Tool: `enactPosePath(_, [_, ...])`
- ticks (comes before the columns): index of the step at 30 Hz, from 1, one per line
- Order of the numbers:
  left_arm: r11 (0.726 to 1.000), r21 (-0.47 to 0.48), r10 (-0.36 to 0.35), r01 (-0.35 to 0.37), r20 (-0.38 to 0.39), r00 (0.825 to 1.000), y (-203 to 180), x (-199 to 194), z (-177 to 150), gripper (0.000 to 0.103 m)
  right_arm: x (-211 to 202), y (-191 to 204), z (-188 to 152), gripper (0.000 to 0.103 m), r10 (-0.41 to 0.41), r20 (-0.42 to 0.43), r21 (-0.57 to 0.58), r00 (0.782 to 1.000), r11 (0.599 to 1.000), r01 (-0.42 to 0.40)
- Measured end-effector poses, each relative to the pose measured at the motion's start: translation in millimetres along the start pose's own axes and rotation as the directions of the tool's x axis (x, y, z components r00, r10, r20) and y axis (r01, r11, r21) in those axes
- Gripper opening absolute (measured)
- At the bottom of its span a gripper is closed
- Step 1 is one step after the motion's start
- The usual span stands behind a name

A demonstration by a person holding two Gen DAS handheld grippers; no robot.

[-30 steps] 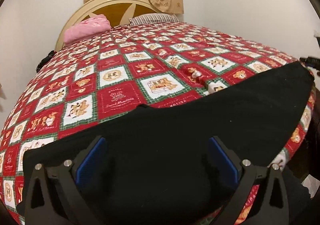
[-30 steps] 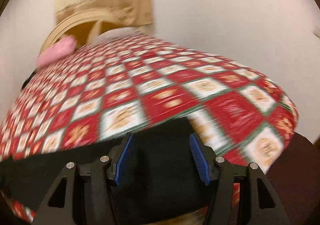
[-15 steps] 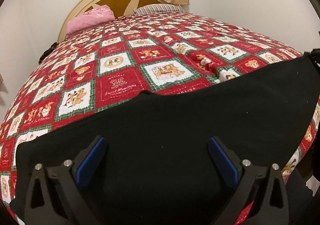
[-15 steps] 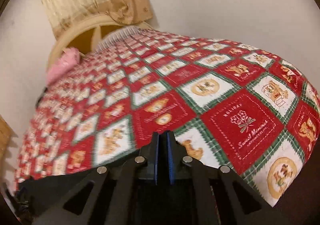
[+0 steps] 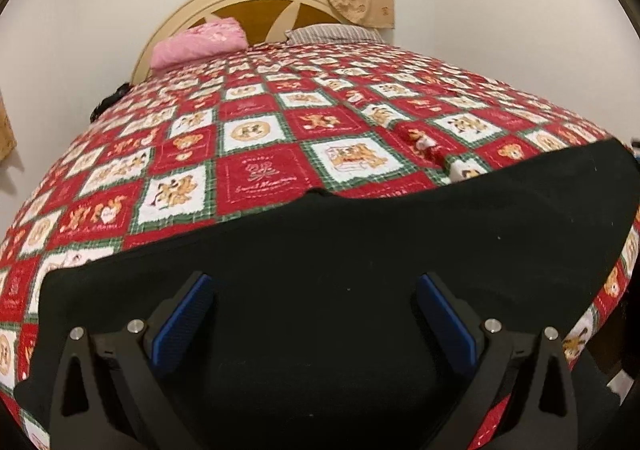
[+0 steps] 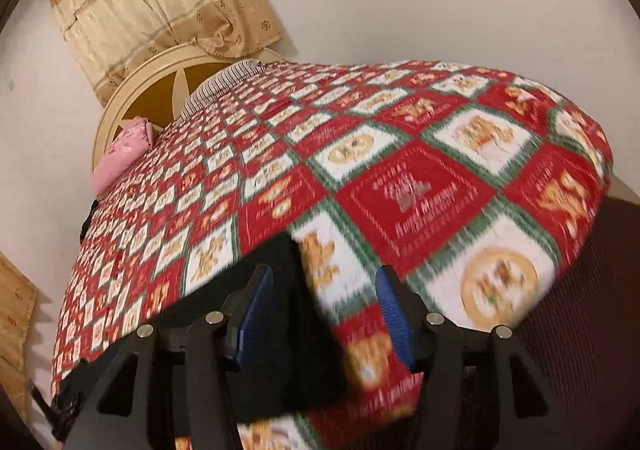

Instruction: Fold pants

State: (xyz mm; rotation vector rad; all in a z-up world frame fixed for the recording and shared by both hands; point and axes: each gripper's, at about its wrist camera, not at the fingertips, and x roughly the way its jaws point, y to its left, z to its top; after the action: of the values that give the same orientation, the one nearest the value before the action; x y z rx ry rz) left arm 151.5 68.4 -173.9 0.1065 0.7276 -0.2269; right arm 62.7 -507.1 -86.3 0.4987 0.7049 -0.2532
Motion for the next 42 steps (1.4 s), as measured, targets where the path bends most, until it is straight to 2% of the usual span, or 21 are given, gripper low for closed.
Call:
enactPosePath(7, [1.0, -0.003, -0.003, 0.003, -0.019, 1.0, 0.5, 4.2, -2.1, 0.103, 7.9, -2.2, -22.7, 0.055, -0.009, -0.054, 0.001, 0.999, 1.0, 0.009])
enactPosePath(9, [1.0, -0.006, -0.01, 0.009, -0.027, 1.0, 1.2, 5.9, -2.9, 0.103, 8.8, 2.2, -27.0, 0.054, -0.018, -0.036, -0.032, 0.999, 0.999, 0.017])
enactPosePath(11, [1.0, -0.015, -0.014, 0.013, -0.035, 0.999, 2.4, 7.9, -3.1, 0.103, 10.5, 6.1, -28.2, 0.05, -0.011, -0.035, -0.053, 0.999, 0.999, 0.009])
enactPosePath(13, [0.999, -0.027, -0.02, 0.019, -0.041, 0.999, 4.2, 9.7, -2.5, 0.103, 15.2, 8.6, -28.7, 0.038, -0.021, -0.029, -0.077, 0.999, 0.997, 0.019])
enactPosePath(14, [0.999, -0.031, -0.025, 0.023, -0.049, 0.999, 4.9, 11.2, -2.3, 0.103, 17.6, 9.4, -28.8, 0.036, -0.025, -0.027, -0.09, 0.999, 0.996, 0.022])
enactPosePath(19, [0.999, -0.041, -0.037, 0.035, -0.046, 0.998, 6.4, 10.5, -3.3, 0.103, 15.4, 9.0, -26.5, 0.011, 0.03, -0.047, -0.074, 0.998, 0.997, -0.033])
enactPosePath(22, [0.998, -0.049, -0.043, 0.041, -0.039, 0.998, 7.4, 9.5, -3.6, 0.103, 9.1, 11.8, -26.6, 0.01, 0.051, -0.038, -0.062, 0.998, 0.997, -0.053])
enactPosePath(25, [0.997, -0.058, -0.051, 0.049, -0.03, 0.998, 9.4, 8.3, -3.5, 0.103, -6.3, 22.3, -25.4, 0.01, 0.054, 0.013, -0.066, 0.998, 0.996, -0.053])
enactPosePath(30, [0.995, -0.079, -0.053, 0.052, -0.014, 0.998, 12.8, 5.2, -3.8, 0.103, -37.0, 62.6, -21.1, 0.009, 0.067, 0.097, -0.151, 0.993, 0.987, -0.051])
enactPosePath(35, [0.991, -0.12, -0.052, 0.055, 0.02, 0.998, 13.2, -11.1, -8.6, 0.103, -67.4, 123.9, -24.8, 0.007, 0.138, 0.155, -0.289, 0.978, 0.953, -0.089])
enactPosePath(39, [0.988, -0.125, -0.082, 0.088, 0.056, 0.995, 11.2, -28.4, -7.6, 0.103, -75.8, 184.4, -40.6, 0.006, 0.206, 0.147, -0.418, 0.967, 0.899, -0.128])
enactPosePath(42, [0.986, -0.123, -0.105, 0.112, 0.063, 0.992, 8.8, -33.8, -2.5, 0.103, -68.5, 224.5, -59.2, 0.006, 0.242, 0.096, -0.494, 0.966, 0.854, -0.165])
